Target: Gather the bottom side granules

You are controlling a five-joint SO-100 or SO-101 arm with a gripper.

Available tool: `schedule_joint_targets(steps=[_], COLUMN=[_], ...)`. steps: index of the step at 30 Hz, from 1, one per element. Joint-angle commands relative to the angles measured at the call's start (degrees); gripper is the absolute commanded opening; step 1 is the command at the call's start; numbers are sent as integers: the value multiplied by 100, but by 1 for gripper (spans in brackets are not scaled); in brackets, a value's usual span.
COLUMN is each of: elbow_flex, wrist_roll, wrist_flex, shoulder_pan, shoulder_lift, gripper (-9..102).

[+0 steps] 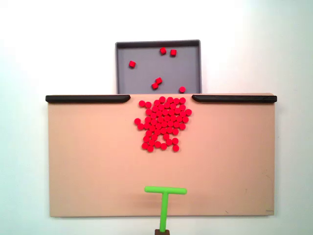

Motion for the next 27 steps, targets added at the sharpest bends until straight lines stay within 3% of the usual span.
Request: schedule_joint_targets(steps=[1,27], elbow_flex=[-123,-123], wrist_roll=[-281,-510], wrist_flex=[-88,-88], shoulder_pan=[-114,-35], shoulder_lift=[-255,-193], gripper=[0,0])
